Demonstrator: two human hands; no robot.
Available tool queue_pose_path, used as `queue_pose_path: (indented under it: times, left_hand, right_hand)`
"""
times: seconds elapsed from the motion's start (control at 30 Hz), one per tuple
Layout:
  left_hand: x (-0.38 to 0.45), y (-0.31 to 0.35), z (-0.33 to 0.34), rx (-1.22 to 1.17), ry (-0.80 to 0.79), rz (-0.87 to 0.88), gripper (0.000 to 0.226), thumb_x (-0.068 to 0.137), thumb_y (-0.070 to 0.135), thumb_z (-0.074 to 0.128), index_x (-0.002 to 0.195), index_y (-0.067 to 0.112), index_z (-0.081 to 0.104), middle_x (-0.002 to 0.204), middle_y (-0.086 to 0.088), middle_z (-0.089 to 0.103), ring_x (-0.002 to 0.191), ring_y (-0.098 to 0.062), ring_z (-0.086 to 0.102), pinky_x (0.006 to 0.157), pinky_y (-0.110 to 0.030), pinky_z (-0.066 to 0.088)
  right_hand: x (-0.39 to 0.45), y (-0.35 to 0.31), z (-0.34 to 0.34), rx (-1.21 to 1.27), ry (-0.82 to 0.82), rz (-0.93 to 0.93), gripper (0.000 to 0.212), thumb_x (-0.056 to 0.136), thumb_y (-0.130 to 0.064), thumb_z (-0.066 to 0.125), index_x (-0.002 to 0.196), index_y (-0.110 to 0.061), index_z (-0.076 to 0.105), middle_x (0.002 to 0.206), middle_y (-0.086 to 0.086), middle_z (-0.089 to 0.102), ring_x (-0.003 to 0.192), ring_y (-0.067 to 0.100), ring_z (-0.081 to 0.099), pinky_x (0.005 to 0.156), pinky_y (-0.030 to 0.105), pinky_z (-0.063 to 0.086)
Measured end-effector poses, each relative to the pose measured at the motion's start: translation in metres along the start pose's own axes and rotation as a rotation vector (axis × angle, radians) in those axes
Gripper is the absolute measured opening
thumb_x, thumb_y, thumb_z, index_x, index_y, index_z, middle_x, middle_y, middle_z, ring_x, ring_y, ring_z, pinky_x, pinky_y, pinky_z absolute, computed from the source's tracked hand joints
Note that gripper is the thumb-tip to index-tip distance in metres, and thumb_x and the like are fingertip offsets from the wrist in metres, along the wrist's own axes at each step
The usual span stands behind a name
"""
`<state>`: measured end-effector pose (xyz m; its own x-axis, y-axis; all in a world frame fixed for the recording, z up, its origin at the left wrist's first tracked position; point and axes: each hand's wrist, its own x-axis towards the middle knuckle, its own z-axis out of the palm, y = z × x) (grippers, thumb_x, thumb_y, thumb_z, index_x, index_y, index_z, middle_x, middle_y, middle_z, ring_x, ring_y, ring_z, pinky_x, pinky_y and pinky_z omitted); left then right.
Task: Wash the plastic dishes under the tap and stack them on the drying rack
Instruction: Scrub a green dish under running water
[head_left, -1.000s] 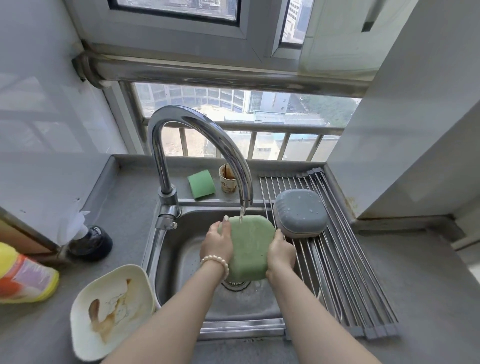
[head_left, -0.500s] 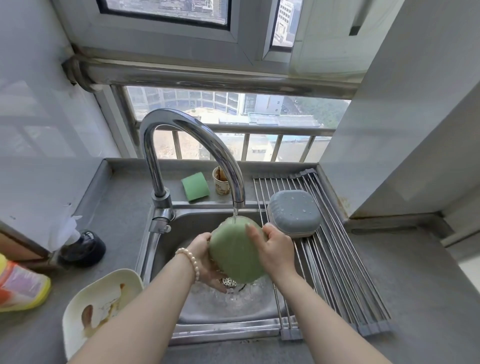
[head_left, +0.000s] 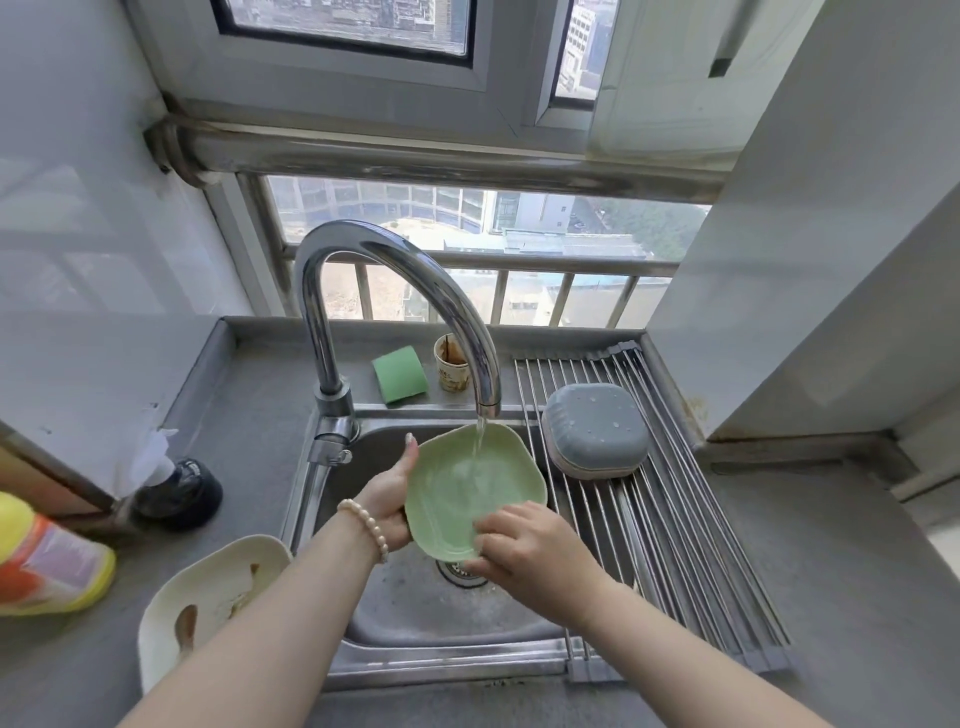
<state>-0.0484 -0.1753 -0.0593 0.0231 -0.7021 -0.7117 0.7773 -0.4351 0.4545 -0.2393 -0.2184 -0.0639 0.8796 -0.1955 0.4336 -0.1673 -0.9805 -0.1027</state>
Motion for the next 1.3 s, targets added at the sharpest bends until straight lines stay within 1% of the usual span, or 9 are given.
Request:
queue_pose_path:
  times: [0.1,0.17,0.23,0.37,0.57,0.83,0.93,1.17,1.3]
  left_hand:
    - [0.008,-0.013,0.002,0.009,0.023,0.092,0.085,0.087,0.069,0.023,0.118,-0.001,0.059,0.112,-0.025,0.066,0.094,-0.034,0.068,0.078,-0.045,0.051]
    - [0.009,-0.020,0.008,-0.006,0.055,0.164,0.081,0.088,0.067,0.026,0.121,0.000,0.057,0.112,-0.024,0.066,0.096,-0.034,0.068,0.072,-0.041,0.055]
    - [0.010,-0.025,0.014,-0.034,0.072,0.220,0.080,0.086,0.066,0.032,0.129,0.002,0.051,0.116,-0.023,0.065,0.103,-0.035,0.066,0.069,-0.039,0.057]
    - [0.007,-0.034,0.027,-0.036,0.050,0.231,0.072,0.089,0.062,0.035,0.135,0.008,0.048,0.122,-0.015,0.063,0.110,-0.029,0.063,0.080,-0.037,0.054]
    - [-0.003,-0.035,0.026,-0.261,-0.025,0.193,0.062,0.097,0.055,0.026,0.118,0.004,0.057,0.115,-0.012,0.063,0.112,-0.027,0.054,0.102,-0.041,0.033]
    - [-0.003,-0.021,0.015,-0.205,0.095,0.253,0.056,0.095,0.054,0.037,0.106,0.004,0.061,0.093,-0.015,0.067,0.094,-0.029,0.061,0.079,-0.042,0.047]
    - [-0.001,-0.017,0.008,-0.108,0.138,0.279,0.072,0.089,0.064,0.041,0.112,-0.002,0.061,0.100,-0.021,0.068,0.097,-0.033,0.064,0.088,-0.043,0.049]
    - [-0.002,-0.002,0.004,0.061,0.349,0.629,0.074,0.065,0.074,0.059,0.105,0.013,0.066,0.104,-0.014,0.070,0.101,-0.031,0.066,0.095,-0.052,0.049]
    - [-0.009,-0.001,0.010,0.292,0.496,0.772,0.054,0.073,0.072,0.054,0.074,0.019,0.063,0.067,-0.004,0.058,0.068,-0.022,0.057,0.067,-0.033,0.049]
  right_hand:
    - [0.007,-0.007,-0.012,-0.097,-0.325,0.261,0.079,0.098,-0.059,0.010,0.098,-0.013,0.074,0.116,0.005,0.068,0.104,0.022,0.065,0.099,0.034,0.046]
    - [0.019,-0.010,-0.018,-0.181,-0.479,0.456,0.093,0.089,-0.065,-0.006,0.142,-0.004,0.040,0.152,0.012,0.029,0.141,0.026,0.030,0.117,0.039,0.010]
    - [0.029,-0.010,-0.017,-0.166,-0.605,0.649,0.092,0.085,-0.067,-0.005,0.151,-0.003,0.001,0.158,0.013,-0.007,0.147,0.025,-0.004,0.118,0.038,-0.008]
    - [0.054,-0.010,-0.001,-0.065,-0.665,0.806,0.083,0.095,-0.063,0.014,0.149,-0.006,-0.015,0.156,0.013,-0.023,0.144,0.025,-0.021,0.117,0.039,-0.013]
    - [0.070,-0.017,0.018,0.148,-0.678,0.721,0.074,0.100,-0.050,0.018,0.149,-0.004,-0.012,0.155,0.015,-0.023,0.143,0.025,-0.024,0.115,0.037,-0.017]
    - [0.074,-0.035,0.019,0.405,-0.679,0.478,0.059,0.102,-0.026,0.020,0.152,-0.011,-0.007,0.160,0.006,-0.006,0.146,0.013,-0.012,0.117,0.037,-0.015]
    - [0.073,-0.038,0.015,0.521,-0.634,0.462,0.057,0.102,-0.020,0.024,0.153,-0.009,0.001,0.160,0.009,0.003,0.147,0.013,-0.005,0.117,0.031,-0.011]
    - [0.042,-0.042,0.015,0.613,-0.567,0.486,0.058,0.101,-0.026,0.038,0.152,-0.016,0.015,0.159,0.003,0.017,0.146,0.017,0.012,0.117,0.023,0.003]
    - [0.025,-0.033,0.019,0.406,-0.567,0.399,0.050,0.099,-0.031,0.036,0.148,-0.017,0.031,0.154,0.001,0.030,0.143,0.017,0.022,0.118,0.029,0.007]
